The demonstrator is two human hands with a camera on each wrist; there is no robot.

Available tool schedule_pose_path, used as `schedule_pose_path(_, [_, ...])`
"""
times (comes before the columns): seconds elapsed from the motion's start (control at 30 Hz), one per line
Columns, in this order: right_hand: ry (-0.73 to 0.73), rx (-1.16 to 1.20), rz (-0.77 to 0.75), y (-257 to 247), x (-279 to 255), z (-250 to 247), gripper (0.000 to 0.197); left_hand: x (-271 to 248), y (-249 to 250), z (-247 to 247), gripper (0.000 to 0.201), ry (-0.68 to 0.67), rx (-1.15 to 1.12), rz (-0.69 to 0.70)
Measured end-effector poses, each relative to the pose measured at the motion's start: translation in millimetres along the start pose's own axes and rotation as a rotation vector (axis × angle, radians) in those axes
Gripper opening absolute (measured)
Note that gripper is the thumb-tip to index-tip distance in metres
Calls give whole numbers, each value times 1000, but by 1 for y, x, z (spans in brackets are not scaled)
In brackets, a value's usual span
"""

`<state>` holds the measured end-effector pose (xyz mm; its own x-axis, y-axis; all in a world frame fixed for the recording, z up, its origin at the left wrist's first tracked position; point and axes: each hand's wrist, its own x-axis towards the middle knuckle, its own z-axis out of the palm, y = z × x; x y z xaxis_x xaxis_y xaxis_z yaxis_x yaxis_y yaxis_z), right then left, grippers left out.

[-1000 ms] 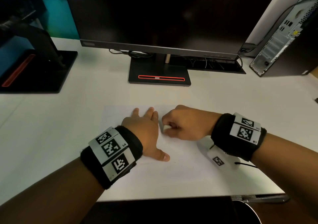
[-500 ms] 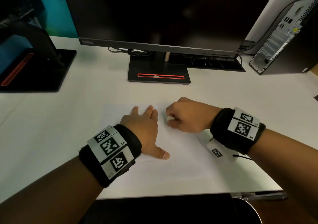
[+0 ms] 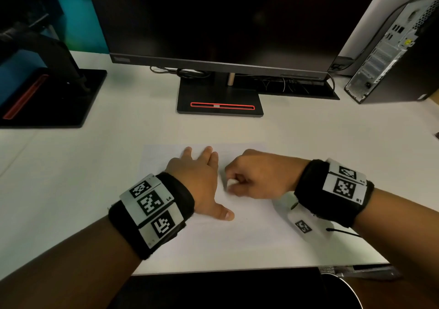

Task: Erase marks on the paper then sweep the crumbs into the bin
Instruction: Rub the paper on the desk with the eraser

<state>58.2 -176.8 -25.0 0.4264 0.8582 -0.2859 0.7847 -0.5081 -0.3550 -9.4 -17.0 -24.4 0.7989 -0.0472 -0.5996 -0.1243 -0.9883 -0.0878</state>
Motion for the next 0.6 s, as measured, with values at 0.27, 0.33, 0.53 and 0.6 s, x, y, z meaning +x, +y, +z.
schedule_pose_path(0.27, [129, -23, 95, 15, -3, 1, 27, -10, -10, 10, 135, 28, 2, 46])
schedule_pose_path(0.33, [145, -17, 111, 19, -5, 0, 27, -16, -16, 13, 138, 1, 0, 71])
schedule_pose_path(0.53, [90, -20, -31, -5, -8, 11, 25, -19, -17, 15, 141, -40, -21, 67])
schedule_pose_path(0.6, [10, 22, -64, -11, -13, 12, 25, -17, -18, 16, 142, -43, -35, 63])
